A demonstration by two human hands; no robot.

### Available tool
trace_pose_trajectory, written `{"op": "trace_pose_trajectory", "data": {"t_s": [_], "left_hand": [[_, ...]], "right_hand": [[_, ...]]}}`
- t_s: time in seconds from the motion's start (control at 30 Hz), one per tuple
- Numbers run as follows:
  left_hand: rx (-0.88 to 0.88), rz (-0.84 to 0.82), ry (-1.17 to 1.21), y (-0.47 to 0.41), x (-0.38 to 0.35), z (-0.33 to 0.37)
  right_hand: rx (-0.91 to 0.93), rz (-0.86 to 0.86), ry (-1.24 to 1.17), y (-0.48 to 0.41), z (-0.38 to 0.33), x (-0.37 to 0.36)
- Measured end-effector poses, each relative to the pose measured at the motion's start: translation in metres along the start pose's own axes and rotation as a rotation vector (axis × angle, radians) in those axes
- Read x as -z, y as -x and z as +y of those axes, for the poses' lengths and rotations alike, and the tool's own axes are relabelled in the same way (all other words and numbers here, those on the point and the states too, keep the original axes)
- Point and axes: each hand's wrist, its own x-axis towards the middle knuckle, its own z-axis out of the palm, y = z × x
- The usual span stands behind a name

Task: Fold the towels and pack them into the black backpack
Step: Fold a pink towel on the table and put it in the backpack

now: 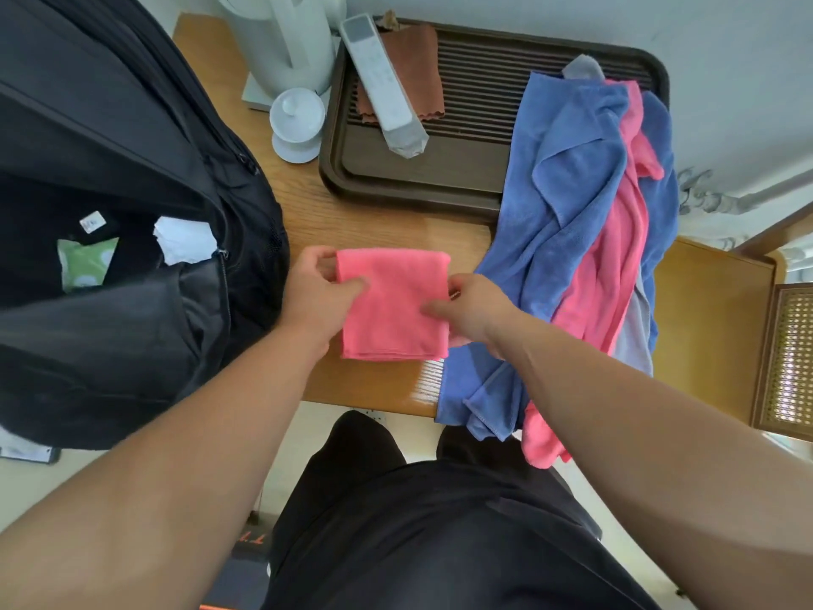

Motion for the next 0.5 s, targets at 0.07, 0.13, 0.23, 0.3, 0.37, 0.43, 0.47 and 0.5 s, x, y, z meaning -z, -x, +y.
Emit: {"op": "trace_pose_trajectory", "data": {"t_s": [0.07, 0.13, 0.23, 0.3, 0.37, 0.43, 0.47, 0.5], "left_hand": [[-0.082, -0.096, -0.297, -0.007, -0.002, -0.003], [-0.168, -0.145, -0.611, -0.01, -0.006, -0.007], [-0.359, -0.109, -0.914, -0.009, -0.009, -0.008], [-0.481, -0.12, -1.003, -0.013, -0.01, -0.006], [-0.519, -0.179, -1.05, -0.021, -0.011, -0.003], [-0.509, -0.246, -1.038, -0.029, -0.013, 0.0], [-0.502, -0.271, -1.021, -0.033, -0.013, 0.002], [-0.5, -0.286, -1.013, -0.036, -0.014, 0.003]], "right_hand": [[-0.008, 0.103, 0.251, -0.007, 0.009, -0.009], [0.013, 0.262, 0.325, -0.009, 0.013, -0.012], [0.215, 0.388, 0.38, -0.011, 0.012, -0.015], [0.357, 0.377, 0.539, -0.018, 0.007, -0.015], [0.39, 0.319, 0.69, -0.028, 0.002, -0.015], [0.366, 0.252, 0.791, -0.039, -0.001, -0.013], [0.356, 0.228, 0.824, -0.043, -0.004, -0.012], [0.354, 0.214, 0.847, -0.046, -0.006, -0.01]]}}
